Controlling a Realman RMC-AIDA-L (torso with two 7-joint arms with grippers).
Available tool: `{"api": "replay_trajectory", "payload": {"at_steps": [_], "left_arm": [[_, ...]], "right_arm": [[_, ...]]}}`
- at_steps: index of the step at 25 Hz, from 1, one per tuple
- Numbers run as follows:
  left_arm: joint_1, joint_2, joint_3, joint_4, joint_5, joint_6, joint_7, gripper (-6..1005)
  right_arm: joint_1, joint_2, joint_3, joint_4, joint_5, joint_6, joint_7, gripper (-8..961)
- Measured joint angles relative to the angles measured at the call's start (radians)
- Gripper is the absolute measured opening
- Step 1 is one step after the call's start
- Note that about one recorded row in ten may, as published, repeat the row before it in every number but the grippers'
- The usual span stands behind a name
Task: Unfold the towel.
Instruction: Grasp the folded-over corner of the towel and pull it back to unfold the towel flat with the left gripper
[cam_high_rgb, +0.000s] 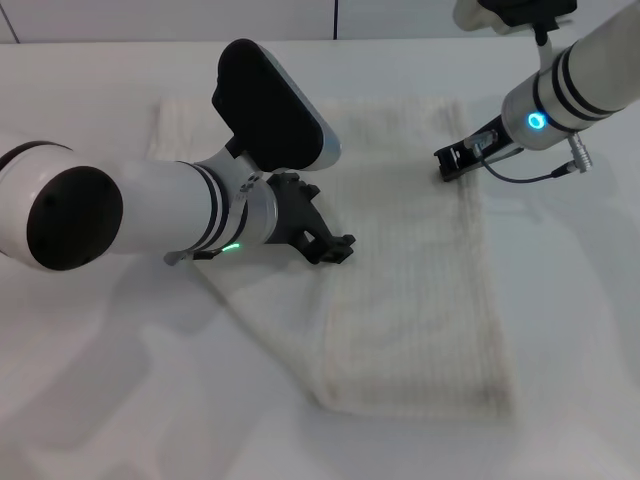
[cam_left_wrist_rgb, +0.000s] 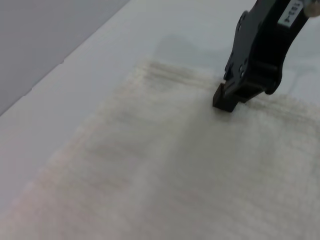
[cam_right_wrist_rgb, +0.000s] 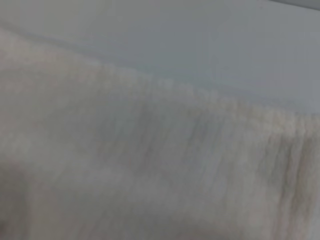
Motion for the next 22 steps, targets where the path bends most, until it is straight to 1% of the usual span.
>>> {"api": "replay_trajectory", "payload": {"at_steps": [13,14,18,19,22], "left_arm": [[-0.011,0.000,-0.009,0.014,-0.001,-0.002,-0.018,640],[-0.023,0.001,-0.006,0.014,-0.001,-0.032,-0.021,639],[-0.037,0.002,-0.009,0.015,0.000,-0.065,-0.021,558],[-0.045,0.003,-0.006,0.001,0.008,-0.107,-0.022,538],[-0.041,0.003,-0.008,-0.033,0.012,-0.136,-0.024,478]], "right_arm": [[0.000,0.000,-0.012,0.000,0.000,-0.002,-0.002,5],[0.000,0.000,-0.012,0.000,0.000,-0.002,-0.002,5],[0.000,0.001,-0.012,0.000,0.001,-0.002,-0.002,6],[0.000,0.001,-0.012,0.000,0.001,-0.002,-0.002,6],[0.000,0.001,-0.012,0.000,0.001,-0.002,-0.002,6]]}}
